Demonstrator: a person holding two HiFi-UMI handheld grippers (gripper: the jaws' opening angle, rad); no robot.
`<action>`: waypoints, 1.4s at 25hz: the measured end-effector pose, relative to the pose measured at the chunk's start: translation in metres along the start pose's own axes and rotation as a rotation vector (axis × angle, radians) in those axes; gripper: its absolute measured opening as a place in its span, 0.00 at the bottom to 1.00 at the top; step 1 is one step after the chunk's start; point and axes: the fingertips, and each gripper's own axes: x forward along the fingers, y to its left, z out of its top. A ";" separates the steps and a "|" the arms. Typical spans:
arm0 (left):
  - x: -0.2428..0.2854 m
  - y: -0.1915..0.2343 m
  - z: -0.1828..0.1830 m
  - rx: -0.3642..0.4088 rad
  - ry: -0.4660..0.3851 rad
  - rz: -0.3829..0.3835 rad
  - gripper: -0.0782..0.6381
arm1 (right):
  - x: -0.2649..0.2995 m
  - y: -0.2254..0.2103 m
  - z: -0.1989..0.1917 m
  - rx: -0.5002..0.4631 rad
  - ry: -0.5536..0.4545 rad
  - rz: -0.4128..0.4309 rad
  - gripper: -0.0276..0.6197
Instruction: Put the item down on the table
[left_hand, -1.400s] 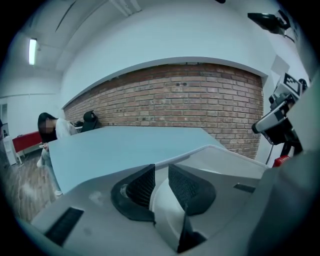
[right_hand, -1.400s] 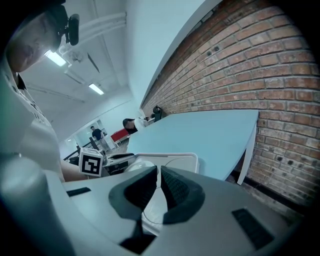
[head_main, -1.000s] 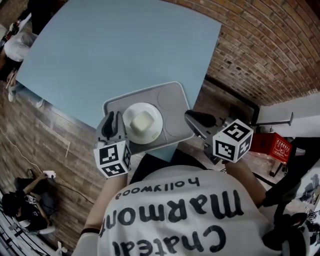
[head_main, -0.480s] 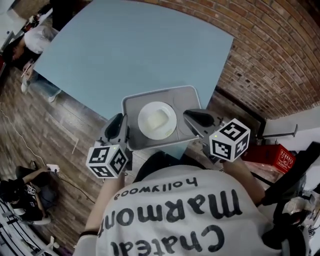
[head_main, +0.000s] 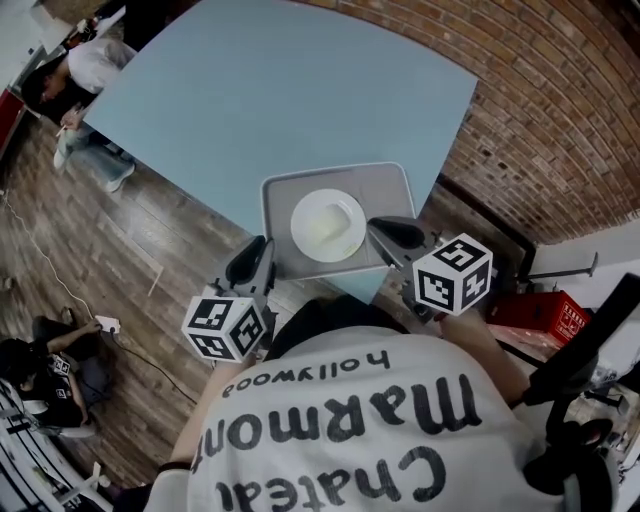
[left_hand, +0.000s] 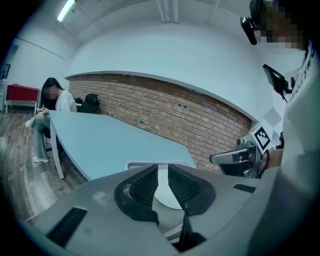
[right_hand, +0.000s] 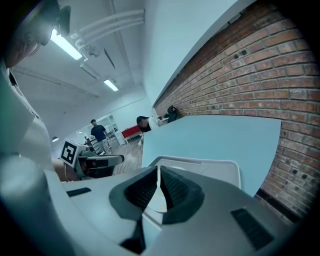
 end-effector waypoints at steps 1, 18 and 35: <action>-0.003 0.001 0.000 -0.002 -0.005 0.002 0.20 | 0.000 0.001 -0.003 0.001 0.005 -0.004 0.08; -0.029 0.018 -0.002 0.008 -0.018 -0.024 0.20 | 0.016 0.022 -0.013 -0.019 0.027 -0.085 0.06; -0.023 0.020 -0.002 0.006 -0.007 -0.056 0.20 | 0.016 0.020 -0.012 0.001 0.018 -0.110 0.06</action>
